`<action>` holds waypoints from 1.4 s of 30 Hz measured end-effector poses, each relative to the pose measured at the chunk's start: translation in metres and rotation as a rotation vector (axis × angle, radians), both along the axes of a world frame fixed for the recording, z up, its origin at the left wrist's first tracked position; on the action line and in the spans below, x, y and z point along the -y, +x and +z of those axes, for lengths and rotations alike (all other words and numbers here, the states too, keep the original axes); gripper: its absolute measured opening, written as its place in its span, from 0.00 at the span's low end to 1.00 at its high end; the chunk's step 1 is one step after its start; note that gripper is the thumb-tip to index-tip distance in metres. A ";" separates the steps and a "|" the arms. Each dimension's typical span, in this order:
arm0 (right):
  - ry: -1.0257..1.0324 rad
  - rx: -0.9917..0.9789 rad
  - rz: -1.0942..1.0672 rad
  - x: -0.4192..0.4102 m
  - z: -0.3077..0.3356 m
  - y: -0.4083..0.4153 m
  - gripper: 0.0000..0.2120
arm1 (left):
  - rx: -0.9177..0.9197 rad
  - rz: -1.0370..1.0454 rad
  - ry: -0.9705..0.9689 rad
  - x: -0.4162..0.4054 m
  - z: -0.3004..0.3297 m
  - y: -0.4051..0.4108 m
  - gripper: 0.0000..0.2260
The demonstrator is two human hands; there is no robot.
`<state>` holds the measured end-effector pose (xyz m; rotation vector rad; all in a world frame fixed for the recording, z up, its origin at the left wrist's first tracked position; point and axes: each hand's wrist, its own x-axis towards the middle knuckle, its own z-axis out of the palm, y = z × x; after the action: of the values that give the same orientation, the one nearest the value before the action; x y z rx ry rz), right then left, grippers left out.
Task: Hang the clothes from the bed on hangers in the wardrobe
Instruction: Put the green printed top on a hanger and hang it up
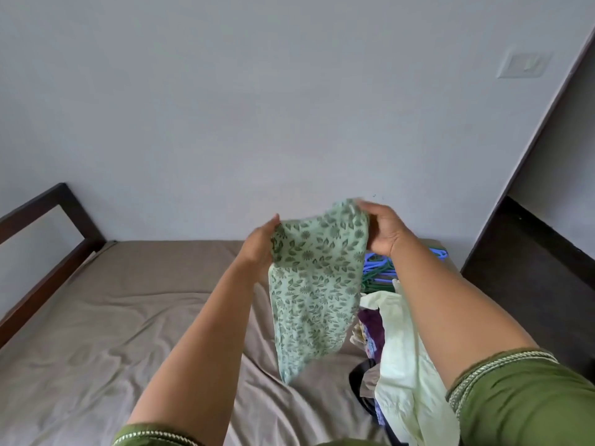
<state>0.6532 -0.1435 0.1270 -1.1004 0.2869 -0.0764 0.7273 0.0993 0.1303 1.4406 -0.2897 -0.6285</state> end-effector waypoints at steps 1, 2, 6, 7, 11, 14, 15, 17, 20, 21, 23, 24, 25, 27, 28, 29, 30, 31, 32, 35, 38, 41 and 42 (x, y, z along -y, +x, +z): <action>0.101 0.092 -0.021 -0.003 0.000 -0.005 0.31 | -0.063 -0.024 -0.112 0.003 0.005 0.002 0.22; 0.158 0.139 -0.029 -0.006 -0.004 -0.007 0.36 | -0.114 -0.044 -0.200 0.006 0.011 0.004 0.23; 0.288 0.027 0.130 -0.038 -0.042 -0.018 0.46 | -0.161 -0.063 -0.313 0.015 0.027 0.011 0.26; 0.334 0.013 0.196 -0.044 -0.050 -0.021 0.47 | -0.142 -0.091 -0.302 0.016 0.030 0.011 0.25; 0.422 0.142 0.189 -0.048 -0.050 -0.022 0.51 | 0.020 -0.122 -0.097 0.012 0.026 0.011 0.20; 0.216 0.104 0.086 -0.041 -0.027 -0.021 0.38 | 0.125 0.014 0.074 0.010 0.024 0.014 0.11; 0.104 0.026 0.073 -0.037 -0.023 -0.020 0.30 | 0.157 0.062 0.135 0.009 0.023 0.016 0.10; -0.069 -0.206 0.102 -0.032 -0.017 -0.015 0.17 | 0.241 0.160 0.300 0.005 0.018 0.029 0.14; -0.106 -0.351 0.046 -0.028 -0.009 -0.008 0.09 | 0.276 0.283 0.470 -0.002 0.009 0.040 0.16; -0.090 -0.350 0.008 -0.028 -0.006 -0.007 0.10 | 0.268 0.325 0.490 -0.003 0.007 0.042 0.15; -0.121 -0.402 -0.030 -0.028 -0.001 -0.003 0.12 | 0.265 0.404 0.510 -0.003 0.004 0.044 0.15; -0.167 -0.441 -0.023 -0.028 0.002 -0.001 0.12 | 0.266 0.429 0.522 -0.003 0.004 0.045 0.14; -0.246 -0.493 -0.010 -0.026 0.006 0.000 0.13 | 0.259 0.456 0.519 -0.002 0.004 0.044 0.13; -0.362 -0.558 0.009 -0.023 0.014 0.001 0.15 | 0.217 0.488 0.462 -0.002 0.001 0.046 0.17; -0.347 -0.533 -0.002 -0.022 0.019 0.000 0.17 | 0.196 0.475 0.413 -0.004 0.002 0.045 0.19; -0.260 -0.447 -0.036 -0.022 0.026 -0.002 0.19 | 0.179 0.432 0.340 -0.007 0.005 0.042 0.21; -0.116 -0.315 -0.093 -0.020 0.030 -0.003 0.21 | 0.175 0.367 0.238 -0.010 0.007 0.041 0.23; 0.018 -0.178 -0.141 -0.018 0.033 -0.006 0.25 | 0.183 0.286 0.140 -0.013 0.009 0.041 0.26; 0.084 -0.056 -0.143 -0.015 0.032 -0.006 0.30 | 0.214 0.203 0.069 -0.016 0.011 0.042 0.28; -0.209 0.020 0.010 -0.017 0.030 -0.007 0.34 | 0.489 0.023 0.302 -0.018 0.021 0.041 0.29; -0.556 -0.085 0.029 -0.023 0.038 0.000 0.31 | 0.785 -0.033 0.739 -0.018 0.029 0.044 0.25; -0.838 -0.095 -0.159 -0.027 0.049 0.007 0.17 | 0.756 0.022 0.724 -0.018 0.039 0.050 0.19; -0.945 -0.151 -0.264 -0.025 0.050 0.010 0.12 | 0.704 0.052 0.651 -0.017 0.042 0.052 0.17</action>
<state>0.6632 -0.1184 0.1769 -2.0048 0.5591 -0.3941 0.7793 0.1162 0.1722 2.2733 -0.6314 -0.1390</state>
